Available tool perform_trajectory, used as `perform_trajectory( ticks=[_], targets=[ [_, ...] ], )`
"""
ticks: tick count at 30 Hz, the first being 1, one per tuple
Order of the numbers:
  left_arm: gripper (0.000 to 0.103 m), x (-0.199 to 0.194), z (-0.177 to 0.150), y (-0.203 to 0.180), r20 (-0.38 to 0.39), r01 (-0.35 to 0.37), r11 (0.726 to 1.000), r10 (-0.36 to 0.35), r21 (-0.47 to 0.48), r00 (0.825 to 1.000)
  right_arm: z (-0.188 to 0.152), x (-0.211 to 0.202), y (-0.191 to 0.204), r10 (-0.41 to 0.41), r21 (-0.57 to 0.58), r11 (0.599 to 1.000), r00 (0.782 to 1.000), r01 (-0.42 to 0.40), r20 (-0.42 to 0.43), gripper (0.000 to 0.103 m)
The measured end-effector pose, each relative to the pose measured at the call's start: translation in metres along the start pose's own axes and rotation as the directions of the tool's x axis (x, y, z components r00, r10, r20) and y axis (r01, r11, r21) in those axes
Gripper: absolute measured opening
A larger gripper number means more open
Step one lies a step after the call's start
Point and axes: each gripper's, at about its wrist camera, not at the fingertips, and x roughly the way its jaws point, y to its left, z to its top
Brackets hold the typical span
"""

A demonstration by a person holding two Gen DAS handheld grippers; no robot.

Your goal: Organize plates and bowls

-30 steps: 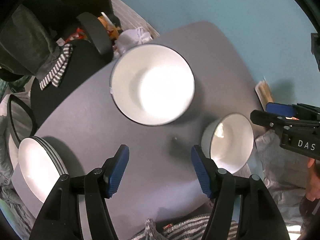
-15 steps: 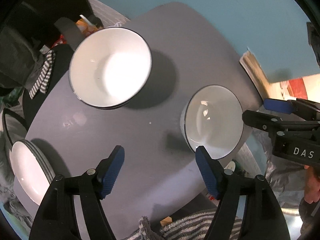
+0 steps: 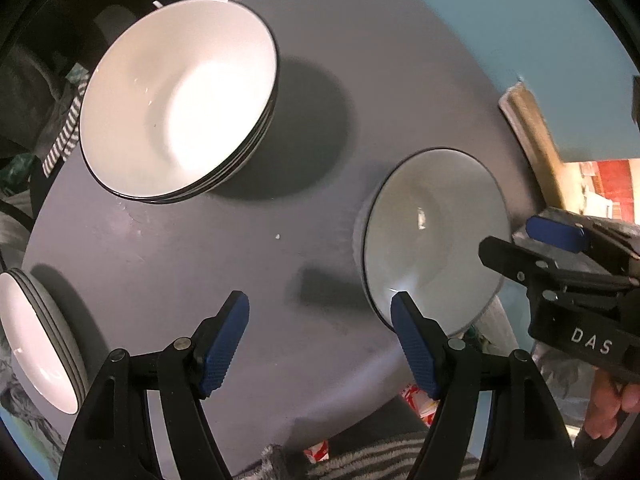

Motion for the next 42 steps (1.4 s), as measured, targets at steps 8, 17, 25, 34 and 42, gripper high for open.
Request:
perform_trajectory(
  ticks=[8, 17, 25, 34, 42],
  targets=[
    [0.075, 0.012, 0.005, 0.003, -0.018, -0.003, 1.000, 0.002, -0.019, 1.000, 0.014, 0.016, -0.003, 0.020, 0.019, 1.000, 1.000, -0.020, 0.006, 0.066],
    [0.062, 0.025, 0.005, 0.007, -0.035, -0.007, 1.000, 0.006, -0.028, 0.999, 0.015, 0.023, 0.000, 0.035, 0.019, 0.999, 0.999, -0.036, 0.012, 0.063],
    [0.044, 0.029, 0.000, 0.008, -0.037, -0.009, 1.000, 0.009, -0.013, 0.999, 0.016, 0.027, 0.003, 0.052, 0.032, 0.998, 0.999, -0.052, -0.003, 0.029],
    [0.018, 0.031, -0.002, 0.005, -0.035, -0.002, 0.997, 0.005, 0.077, 0.999, 0.006, 0.027, 0.005, 0.057, 0.060, 0.997, 0.998, -0.056, -0.016, 0.008],
    [0.010, 0.028, 0.001, 0.003, -0.027, -0.005, 0.994, 0.008, 0.109, 1.000, -0.008, 0.026, 0.010, 0.051, 0.061, 0.997, 0.998, -0.050, -0.020, 0.007]
  ],
)
